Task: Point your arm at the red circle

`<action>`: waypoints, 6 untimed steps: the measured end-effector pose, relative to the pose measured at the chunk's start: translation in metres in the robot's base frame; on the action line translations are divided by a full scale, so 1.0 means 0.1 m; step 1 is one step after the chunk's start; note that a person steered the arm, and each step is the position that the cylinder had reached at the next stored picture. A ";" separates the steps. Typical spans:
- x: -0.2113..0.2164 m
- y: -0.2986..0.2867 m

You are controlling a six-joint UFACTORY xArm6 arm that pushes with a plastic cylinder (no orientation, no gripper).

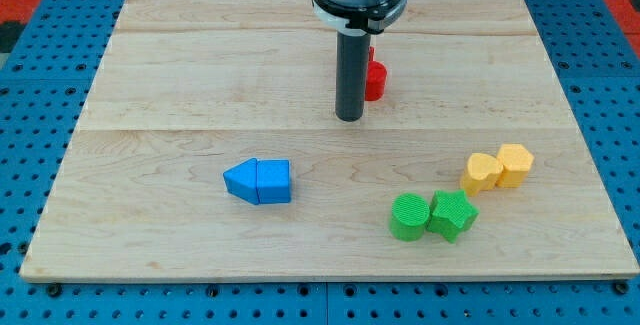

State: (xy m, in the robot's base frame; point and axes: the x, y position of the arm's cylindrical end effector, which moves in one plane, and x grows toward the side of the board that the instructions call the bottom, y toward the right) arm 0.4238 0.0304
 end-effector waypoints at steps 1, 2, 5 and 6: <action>0.01 0.00; 0.03 0.15; -0.29 0.89; -0.43 0.61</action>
